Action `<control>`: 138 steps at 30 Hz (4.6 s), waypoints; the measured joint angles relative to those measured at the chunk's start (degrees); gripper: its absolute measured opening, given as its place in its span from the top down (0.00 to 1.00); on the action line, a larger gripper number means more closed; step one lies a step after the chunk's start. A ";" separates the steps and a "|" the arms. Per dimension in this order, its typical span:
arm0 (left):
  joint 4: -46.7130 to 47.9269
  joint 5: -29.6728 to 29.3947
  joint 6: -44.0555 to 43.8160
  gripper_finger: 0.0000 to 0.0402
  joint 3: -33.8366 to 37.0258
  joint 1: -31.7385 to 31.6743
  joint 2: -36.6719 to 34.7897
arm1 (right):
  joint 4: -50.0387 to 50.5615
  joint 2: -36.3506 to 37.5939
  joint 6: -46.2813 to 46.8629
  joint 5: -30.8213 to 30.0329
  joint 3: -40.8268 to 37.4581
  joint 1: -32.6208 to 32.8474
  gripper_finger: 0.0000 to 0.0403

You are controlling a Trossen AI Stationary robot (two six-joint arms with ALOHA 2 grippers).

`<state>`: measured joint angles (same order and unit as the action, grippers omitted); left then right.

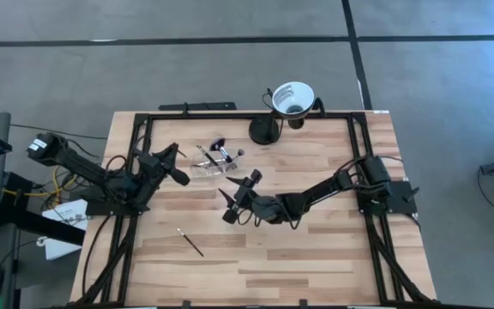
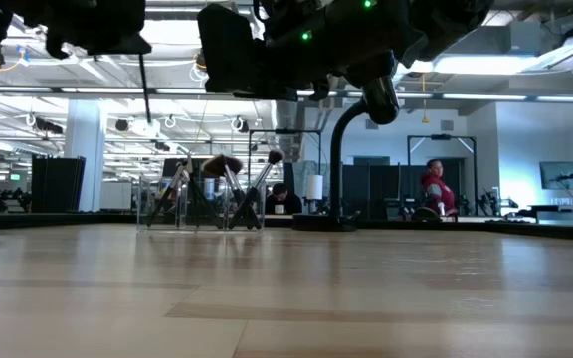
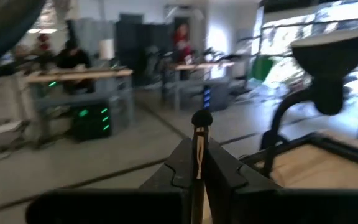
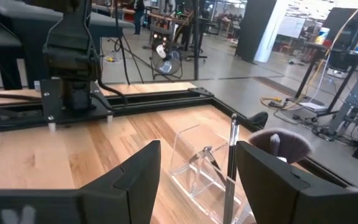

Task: Put items in baskets/containers
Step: Put the black eyeshadow brush into the transparent organizer

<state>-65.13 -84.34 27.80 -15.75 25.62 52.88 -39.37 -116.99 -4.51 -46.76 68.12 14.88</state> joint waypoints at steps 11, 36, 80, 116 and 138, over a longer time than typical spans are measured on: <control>0.16 0.63 -4.08 0.95 0.95 -1.88 2.17 | -0.29 0.00 0.08 0.39 -0.02 -0.51 0.55; 1.36 11.50 -32.82 0.95 6.29 -10.95 24.59 | 10.04 -0.34 16.55 15.25 -0.02 4.13 0.47; 5.82 27.43 -30.62 0.68 6.19 -10.00 5.52 | 0.03 -14.53 21.68 15.04 7.79 5.77 0.58; 5.80 27.61 -30.60 0.70 6.19 -8.84 4.90 | 26.41 -34.40 17.53 25.46 42.82 5.63 0.59; 5.98 27.61 -30.63 0.70 6.19 -8.84 4.92 | 54.87 -26.64 17.11 22.73 42.62 5.26 0.59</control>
<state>-59.15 -56.73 -2.83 -9.56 16.78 57.80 15.51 -143.63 12.60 -24.03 110.74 20.14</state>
